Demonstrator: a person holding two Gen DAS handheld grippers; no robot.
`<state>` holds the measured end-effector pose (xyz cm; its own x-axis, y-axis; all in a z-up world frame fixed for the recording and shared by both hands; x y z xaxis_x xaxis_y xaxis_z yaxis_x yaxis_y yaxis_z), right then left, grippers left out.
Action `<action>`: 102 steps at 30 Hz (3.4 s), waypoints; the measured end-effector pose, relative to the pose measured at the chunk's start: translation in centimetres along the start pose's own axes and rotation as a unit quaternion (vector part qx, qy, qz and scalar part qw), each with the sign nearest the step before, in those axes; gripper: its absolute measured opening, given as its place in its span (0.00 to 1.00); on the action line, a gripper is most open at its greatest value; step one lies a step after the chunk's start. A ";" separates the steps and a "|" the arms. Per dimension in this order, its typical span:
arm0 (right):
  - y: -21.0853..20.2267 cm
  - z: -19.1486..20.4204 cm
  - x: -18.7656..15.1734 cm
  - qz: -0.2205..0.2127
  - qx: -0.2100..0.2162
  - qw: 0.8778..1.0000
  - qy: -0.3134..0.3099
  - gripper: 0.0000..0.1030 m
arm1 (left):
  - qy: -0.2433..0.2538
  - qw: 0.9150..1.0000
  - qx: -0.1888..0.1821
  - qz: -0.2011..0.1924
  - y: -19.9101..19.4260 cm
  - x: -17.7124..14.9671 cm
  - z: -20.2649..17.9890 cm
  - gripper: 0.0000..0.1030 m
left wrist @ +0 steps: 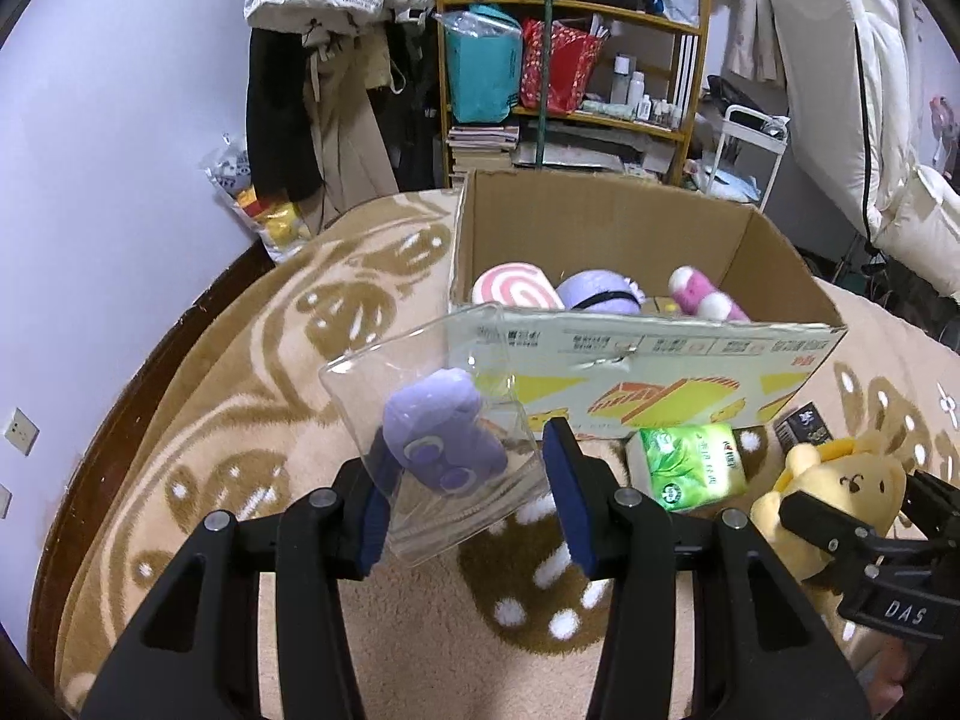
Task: Organize soft objects
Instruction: 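Lift the toy bag with the left tool while the right tool carries the bear, both into the box, then move both tools back out of the box toward the two tissue packs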
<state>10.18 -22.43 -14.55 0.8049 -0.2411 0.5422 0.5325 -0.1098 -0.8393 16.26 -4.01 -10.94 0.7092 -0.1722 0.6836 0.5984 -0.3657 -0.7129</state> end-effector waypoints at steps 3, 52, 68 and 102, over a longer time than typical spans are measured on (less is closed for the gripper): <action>-1.5 -0.4 0.9 -0.027 -0.001 1.000 -0.003 0.80 | 0.014 1.000 -0.002 -0.018 -1.3 0.6 -0.8 0.44; 0.4 -0.5 14.6 -0.140 0.009 0.990 0.008 0.84 | 0.094 0.995 -0.004 -0.042 4.6 7.1 -3.9 0.46; 0.2 0.1 14.0 -0.136 0.044 0.990 0.018 0.96 | 0.066 0.997 0.001 -0.040 4.1 7.2 -2.5 0.79; -6.0 -3.8 10.3 -0.166 -0.009 0.986 0.027 1.00 | 0.102 0.994 -0.001 -0.030 -1.2 4.3 -4.9 0.88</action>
<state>14.24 -27.89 -4.07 0.5718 -0.2391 0.7848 0.7590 -0.2087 -0.6167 16.73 -8.82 -6.39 0.5816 -0.3314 0.7429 0.6367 -0.3829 -0.6693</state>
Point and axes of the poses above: each gripper's, at about its wrist camera, not at the fingertips, and y roughly the way its jaws point, z to its left, x to its top, the point moved 4 cm from there along y, roughly the way its jaws point, and after that the axes turned 13 degrees about -x, right-handed, at the moved point
